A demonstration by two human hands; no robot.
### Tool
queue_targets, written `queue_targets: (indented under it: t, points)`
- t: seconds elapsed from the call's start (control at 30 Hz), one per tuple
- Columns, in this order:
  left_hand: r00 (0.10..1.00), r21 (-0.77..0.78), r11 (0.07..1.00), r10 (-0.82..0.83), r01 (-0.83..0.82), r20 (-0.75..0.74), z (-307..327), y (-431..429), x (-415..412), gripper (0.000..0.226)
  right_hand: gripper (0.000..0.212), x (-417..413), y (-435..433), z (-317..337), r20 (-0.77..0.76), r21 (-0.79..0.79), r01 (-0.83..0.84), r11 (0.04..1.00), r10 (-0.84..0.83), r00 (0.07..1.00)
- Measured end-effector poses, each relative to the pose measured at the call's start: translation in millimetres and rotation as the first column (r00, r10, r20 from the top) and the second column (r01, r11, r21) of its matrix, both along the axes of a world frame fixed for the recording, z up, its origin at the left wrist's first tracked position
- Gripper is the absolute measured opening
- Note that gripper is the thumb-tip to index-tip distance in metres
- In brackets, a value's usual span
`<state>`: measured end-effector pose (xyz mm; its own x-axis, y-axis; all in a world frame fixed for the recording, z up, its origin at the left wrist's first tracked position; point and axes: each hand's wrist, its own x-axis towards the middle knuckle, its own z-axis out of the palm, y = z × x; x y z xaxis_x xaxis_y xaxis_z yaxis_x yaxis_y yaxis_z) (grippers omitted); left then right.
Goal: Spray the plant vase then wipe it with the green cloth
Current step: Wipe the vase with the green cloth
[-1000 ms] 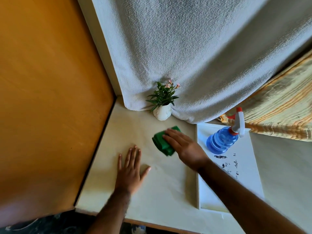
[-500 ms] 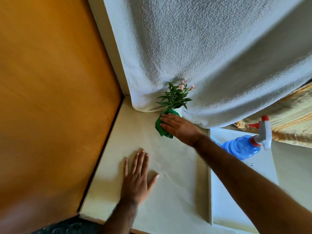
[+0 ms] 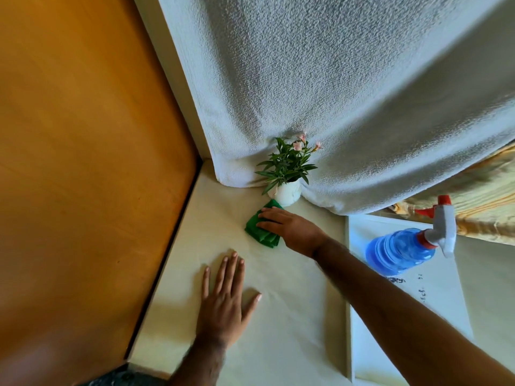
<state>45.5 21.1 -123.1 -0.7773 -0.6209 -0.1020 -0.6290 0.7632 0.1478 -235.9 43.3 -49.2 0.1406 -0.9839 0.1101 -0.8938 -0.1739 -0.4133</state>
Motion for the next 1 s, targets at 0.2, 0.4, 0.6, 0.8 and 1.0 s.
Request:
queue_targets:
  t: [0.2,0.4,0.6,0.8,1.0]
  points:
    - [1.000,0.001,1.000,-0.009,0.009,0.002,5.0,0.6,0.6,0.091,0.030,-12.5,9.7,24.3,-0.076,-0.262,0.026,0.965,-0.048,0.996]
    - [1.000,-0.016,1.000,-0.010,0.010,0.010,3.5,1.0,-0.7,0.092,0.038,-32.5,11.6,11.2,-0.047,-0.167,0.047,0.985,-0.056,0.997]
    - [1.000,-0.034,0.999,-0.016,0.017,0.021,3.3,1.0,-0.1,0.091,0.052,-21.1,21.3,-16.3,0.064,-0.069,0.062,0.996,-0.058,0.996]
    - [1.000,-0.025,1.000,-0.007,0.008,0.027,4.0,-0.3,-0.8,0.094,0.030,-19.5,17.9,1.9,-0.052,-0.210,-0.020,0.977,0.009,0.999]
    - [1.000,-0.022,1.000,-0.010,0.010,0.021,5.4,1.3,-1.8,0.091,0.034,-42.4,10.9,6.0,-0.126,-0.252,-0.003,0.968,-0.030,0.992]
